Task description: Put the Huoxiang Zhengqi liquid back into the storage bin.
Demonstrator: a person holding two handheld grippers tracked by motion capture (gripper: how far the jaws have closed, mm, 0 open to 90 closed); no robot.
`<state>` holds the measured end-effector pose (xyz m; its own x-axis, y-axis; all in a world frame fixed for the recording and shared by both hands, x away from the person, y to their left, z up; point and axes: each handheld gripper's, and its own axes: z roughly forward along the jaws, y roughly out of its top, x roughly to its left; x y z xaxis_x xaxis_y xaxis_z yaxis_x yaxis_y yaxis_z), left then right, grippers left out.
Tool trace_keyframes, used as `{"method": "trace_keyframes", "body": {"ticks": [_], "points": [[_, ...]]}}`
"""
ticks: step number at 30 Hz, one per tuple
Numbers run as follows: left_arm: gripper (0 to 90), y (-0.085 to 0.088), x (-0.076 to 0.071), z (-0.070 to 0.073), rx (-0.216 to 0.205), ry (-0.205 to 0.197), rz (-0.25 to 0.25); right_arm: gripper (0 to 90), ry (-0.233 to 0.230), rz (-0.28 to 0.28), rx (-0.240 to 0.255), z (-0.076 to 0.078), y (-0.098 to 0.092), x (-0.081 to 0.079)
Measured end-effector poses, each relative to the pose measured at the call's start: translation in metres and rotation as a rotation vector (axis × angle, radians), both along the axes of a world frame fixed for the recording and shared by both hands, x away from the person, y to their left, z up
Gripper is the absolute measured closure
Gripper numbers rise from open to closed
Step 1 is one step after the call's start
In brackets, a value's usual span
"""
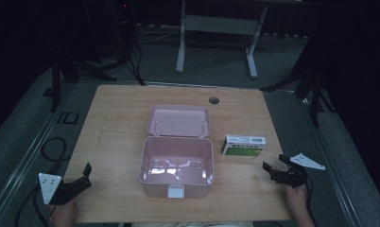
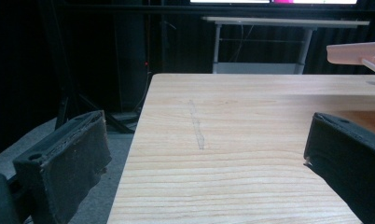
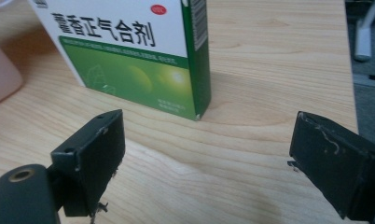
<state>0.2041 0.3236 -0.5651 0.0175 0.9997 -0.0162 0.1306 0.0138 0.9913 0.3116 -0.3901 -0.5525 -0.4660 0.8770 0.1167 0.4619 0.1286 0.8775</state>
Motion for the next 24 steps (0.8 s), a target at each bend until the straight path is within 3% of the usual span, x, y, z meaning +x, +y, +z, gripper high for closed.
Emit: {"method": "trace_keyframes", "body": {"ticks": [5,7,11,13,24], "points": [[0.1,-0.001,0.000,0.000,-0.005,0.013,-0.010,10.2,0.001,0.025,0.000,0.000,0.001,0.000],[0.2,0.000,0.000,0.000,-0.007,0.012,-0.011,10.2,-0.004,0.093,0.014,0.000,0.001,0.001],[0.2,0.000,0.000,0.000,-0.017,0.006,-0.020,12.2,0.030,0.208,-0.024,0.000,0.007,0.003],[0.2,0.001,0.000,0.000,-0.020,0.004,-0.027,12.2,0.043,0.262,-0.017,-0.001,0.010,0.005],[0.2,0.002,-0.001,0.000,-0.025,0.002,-0.037,13.0,0.137,0.606,-0.212,0.008,0.033,0.008]]}}
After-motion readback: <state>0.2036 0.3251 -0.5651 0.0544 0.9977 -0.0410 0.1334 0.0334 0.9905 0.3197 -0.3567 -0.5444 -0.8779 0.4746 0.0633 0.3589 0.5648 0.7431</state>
